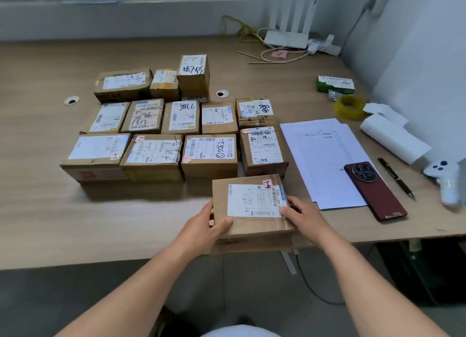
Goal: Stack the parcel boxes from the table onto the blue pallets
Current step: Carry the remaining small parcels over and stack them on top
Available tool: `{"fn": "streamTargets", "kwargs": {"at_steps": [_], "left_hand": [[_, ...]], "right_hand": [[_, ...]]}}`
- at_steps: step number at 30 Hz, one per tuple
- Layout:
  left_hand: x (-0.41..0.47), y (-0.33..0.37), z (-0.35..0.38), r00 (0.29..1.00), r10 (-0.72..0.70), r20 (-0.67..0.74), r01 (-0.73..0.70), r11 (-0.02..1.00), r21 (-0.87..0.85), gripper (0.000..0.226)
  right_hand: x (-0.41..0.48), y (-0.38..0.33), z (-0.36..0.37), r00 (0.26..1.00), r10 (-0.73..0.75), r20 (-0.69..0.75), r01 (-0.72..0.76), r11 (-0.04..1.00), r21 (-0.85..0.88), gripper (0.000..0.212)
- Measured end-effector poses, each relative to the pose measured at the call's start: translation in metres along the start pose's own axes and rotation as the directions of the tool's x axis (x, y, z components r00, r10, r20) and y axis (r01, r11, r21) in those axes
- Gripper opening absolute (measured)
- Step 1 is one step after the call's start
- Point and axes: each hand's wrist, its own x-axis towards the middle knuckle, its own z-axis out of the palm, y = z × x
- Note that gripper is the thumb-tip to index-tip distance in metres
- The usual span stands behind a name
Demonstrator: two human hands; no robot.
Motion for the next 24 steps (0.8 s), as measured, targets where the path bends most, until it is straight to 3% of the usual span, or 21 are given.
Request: {"fn": "streamTargets", "kwargs": {"at_steps": [7,12,24], "left_hand": [[-0.019,-0.007,-0.002,1.000,0.021,-0.018,-0.024,0.977,-0.212,0.059],[-0.035,-0.012,-0.022,0.991,0.018,-0.135,-0.055,0.959,-0.278,0.065],[-0.065,-0.058,-0.143,0.942,0.098,-0.321,-0.163,0.970,-0.179,0.063]], "right_hand": [[-0.008,0.003,0.001,0.986,-0.082,0.145,0.056,0.983,0.174,0.065],[-0.013,-0.016,0.017,0.968,-0.184,0.169,0.130,0.949,0.288,0.084],[0.003,-0.123,0.078,0.925,-0.353,0.142,0.281,0.885,0.371,0.075]]}}
